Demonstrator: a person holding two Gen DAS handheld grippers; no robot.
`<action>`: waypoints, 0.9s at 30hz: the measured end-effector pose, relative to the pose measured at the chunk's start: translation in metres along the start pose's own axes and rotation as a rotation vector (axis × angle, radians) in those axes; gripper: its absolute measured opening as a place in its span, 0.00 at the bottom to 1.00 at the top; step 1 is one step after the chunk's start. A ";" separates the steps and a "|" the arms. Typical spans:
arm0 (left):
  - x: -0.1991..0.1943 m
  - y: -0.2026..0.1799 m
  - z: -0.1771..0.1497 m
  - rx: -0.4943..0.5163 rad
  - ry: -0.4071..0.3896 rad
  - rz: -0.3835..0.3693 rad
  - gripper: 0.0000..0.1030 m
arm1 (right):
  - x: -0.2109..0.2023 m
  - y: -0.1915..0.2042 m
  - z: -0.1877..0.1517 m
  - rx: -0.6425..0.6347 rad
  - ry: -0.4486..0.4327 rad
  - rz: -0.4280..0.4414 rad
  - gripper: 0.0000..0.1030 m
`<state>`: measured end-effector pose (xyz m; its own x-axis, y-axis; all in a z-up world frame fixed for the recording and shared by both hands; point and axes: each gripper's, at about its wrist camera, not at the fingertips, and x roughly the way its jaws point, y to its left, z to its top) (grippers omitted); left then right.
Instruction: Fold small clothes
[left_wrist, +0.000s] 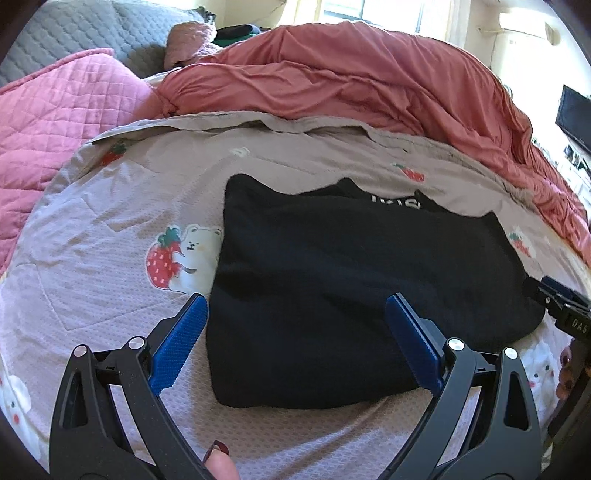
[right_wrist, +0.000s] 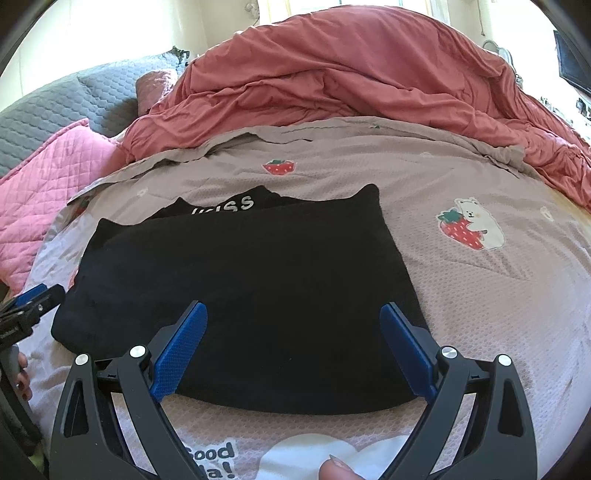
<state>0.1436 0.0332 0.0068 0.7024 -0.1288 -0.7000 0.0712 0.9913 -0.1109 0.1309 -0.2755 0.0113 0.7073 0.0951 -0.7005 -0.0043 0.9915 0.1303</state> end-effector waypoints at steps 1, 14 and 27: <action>0.001 -0.001 -0.001 0.006 0.007 -0.001 0.88 | 0.000 0.001 0.000 -0.004 0.001 -0.001 0.91; 0.029 -0.015 -0.015 0.066 0.138 0.005 0.88 | 0.020 0.002 -0.012 -0.028 0.111 -0.017 0.91; 0.030 -0.015 -0.015 0.078 0.151 -0.002 0.89 | 0.026 -0.003 -0.021 -0.017 0.141 -0.019 0.91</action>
<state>0.1532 0.0140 -0.0235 0.5883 -0.1273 -0.7985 0.1309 0.9895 -0.0613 0.1349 -0.2740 -0.0219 0.6011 0.0866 -0.7945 -0.0042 0.9944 0.1053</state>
